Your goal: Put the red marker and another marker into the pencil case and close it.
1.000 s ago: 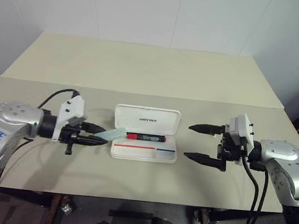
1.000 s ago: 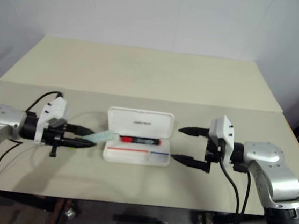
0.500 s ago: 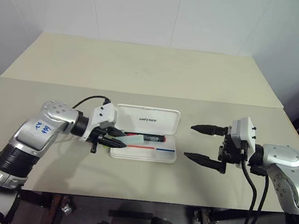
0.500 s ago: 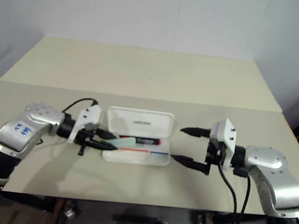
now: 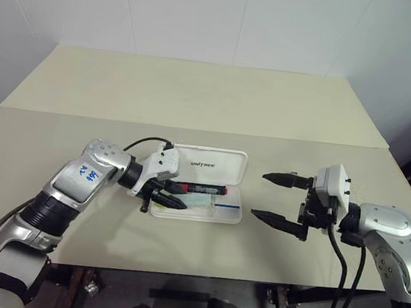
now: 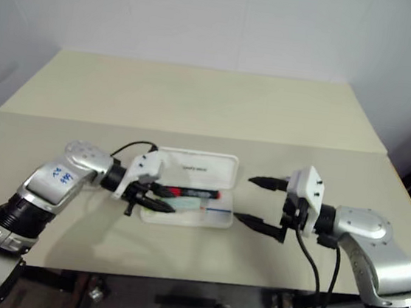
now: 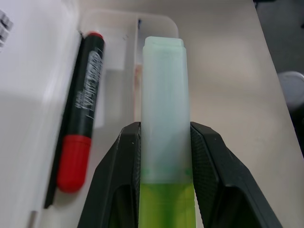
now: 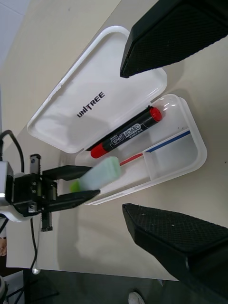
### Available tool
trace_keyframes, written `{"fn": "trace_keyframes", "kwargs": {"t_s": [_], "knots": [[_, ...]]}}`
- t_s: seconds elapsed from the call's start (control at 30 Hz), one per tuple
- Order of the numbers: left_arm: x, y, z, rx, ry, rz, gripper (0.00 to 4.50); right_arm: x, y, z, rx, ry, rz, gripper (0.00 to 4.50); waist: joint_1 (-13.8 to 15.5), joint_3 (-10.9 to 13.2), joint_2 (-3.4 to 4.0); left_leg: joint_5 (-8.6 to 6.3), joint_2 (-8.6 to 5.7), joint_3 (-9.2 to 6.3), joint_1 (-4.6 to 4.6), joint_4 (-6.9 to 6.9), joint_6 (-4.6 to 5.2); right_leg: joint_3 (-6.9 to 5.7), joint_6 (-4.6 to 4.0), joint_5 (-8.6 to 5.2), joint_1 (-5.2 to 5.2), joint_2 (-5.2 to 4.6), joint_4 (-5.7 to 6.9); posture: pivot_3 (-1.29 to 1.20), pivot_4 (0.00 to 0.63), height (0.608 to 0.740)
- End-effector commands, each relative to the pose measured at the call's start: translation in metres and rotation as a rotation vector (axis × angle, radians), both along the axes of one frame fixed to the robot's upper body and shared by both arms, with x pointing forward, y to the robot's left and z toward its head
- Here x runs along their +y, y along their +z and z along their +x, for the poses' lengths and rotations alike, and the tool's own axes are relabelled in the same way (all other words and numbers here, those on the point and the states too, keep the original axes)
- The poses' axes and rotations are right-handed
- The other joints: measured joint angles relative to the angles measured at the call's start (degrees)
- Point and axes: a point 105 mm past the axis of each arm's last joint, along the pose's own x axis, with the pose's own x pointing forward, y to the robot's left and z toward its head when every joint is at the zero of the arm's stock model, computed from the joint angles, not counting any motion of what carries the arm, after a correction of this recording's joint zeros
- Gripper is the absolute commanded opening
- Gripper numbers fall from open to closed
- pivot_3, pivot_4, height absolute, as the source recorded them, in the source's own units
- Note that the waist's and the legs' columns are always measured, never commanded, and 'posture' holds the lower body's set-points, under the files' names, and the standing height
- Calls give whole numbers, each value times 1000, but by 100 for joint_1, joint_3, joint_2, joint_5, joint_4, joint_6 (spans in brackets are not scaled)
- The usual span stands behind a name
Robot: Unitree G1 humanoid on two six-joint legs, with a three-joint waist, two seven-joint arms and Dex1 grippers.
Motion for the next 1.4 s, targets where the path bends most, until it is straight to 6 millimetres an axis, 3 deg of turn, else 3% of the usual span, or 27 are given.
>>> {"fn": "trace_keyframes", "kwargs": {"t_s": [0.03,0.57,0.9,1.17,1.4], "knots": [[-4,7,-3,-37,-36,20,1071,1,14,-5,-66,3,25,4500,1,0,0,0,0,0,0,1,0,1,0,0,0,0,0,0,150,740],[-3,-1,2,-69,-47,76,1071,4,13,-5,-72,-8,38,4500,2,0,0,0,0,-3,-3,13,0,2,1,1,0,2,7,0,150,740],[-13,7,3,-84,-54,28,4401,6,15,-4,-75,-8,43,4500,2,0,0,-2,0,-5,-6,34,4,3,3,2,2,3,15,0,150,740],[-12,33,-10,-65,-99,-101,4458,3,10,9,-16,-105,19,4500,-7,0,0,-4,1,-7,-8,49,7,5,4,2,2,4,23,0,150,740],[32,55,-13,-158,-54,-176,4458,-15,15,39,162,-446,-13,4500,-25,1,2,-4,6,-7,-7,48,7,6,1,1,1,5,27,0,150,740]]}}
